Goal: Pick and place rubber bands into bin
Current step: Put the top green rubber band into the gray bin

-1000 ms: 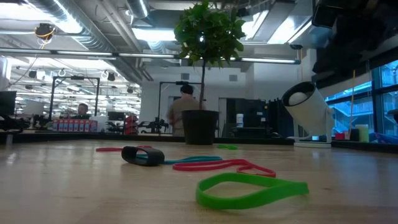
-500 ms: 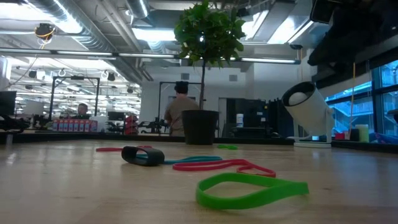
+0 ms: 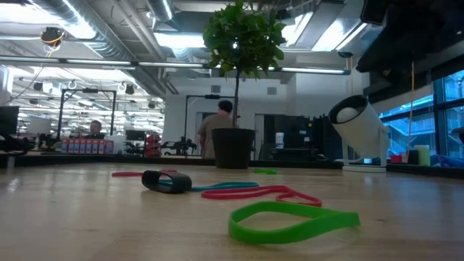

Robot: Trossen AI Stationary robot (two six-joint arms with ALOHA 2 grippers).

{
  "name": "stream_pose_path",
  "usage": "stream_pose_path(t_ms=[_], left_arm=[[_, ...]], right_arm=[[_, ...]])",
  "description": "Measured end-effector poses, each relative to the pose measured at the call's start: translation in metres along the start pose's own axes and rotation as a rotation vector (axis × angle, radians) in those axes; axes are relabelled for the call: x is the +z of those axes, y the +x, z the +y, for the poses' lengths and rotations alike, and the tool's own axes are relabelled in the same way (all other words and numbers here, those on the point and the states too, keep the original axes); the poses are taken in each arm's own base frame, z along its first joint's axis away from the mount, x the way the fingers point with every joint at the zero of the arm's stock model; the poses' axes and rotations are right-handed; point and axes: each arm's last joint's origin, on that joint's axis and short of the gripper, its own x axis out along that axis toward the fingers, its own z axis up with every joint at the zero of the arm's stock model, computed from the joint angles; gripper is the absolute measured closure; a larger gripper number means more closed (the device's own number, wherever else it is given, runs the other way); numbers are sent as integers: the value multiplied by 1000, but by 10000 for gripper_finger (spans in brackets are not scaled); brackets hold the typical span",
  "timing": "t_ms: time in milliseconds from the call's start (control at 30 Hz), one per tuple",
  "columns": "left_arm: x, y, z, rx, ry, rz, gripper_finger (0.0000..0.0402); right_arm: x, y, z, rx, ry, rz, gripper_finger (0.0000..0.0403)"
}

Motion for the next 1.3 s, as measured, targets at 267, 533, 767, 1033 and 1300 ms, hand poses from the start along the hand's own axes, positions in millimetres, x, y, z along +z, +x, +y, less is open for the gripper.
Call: stream_pose_path(t_ms=[267, 533, 767, 1033, 1300], left_arm=[[64, -37, 2, -152, 128, -349, 262], [151, -47, -12, -112, 580, -507, 297], [206, -23, -5, -228, 831, -533, 389], [214, 4, 49, -261, 841, -566, 400], [208, -2, 96, -343, 753, -716, 400]], right_arm=[[4, 0, 4, 36, 43, -44, 359], [17, 6, 12, 75, 113, -193, 359], [37, 35, 29, 74, 6, -283, 379], [82, 87, 43, -275, -40, -78, 392], [114, 140, -9, -637, 142, 146, 373]])
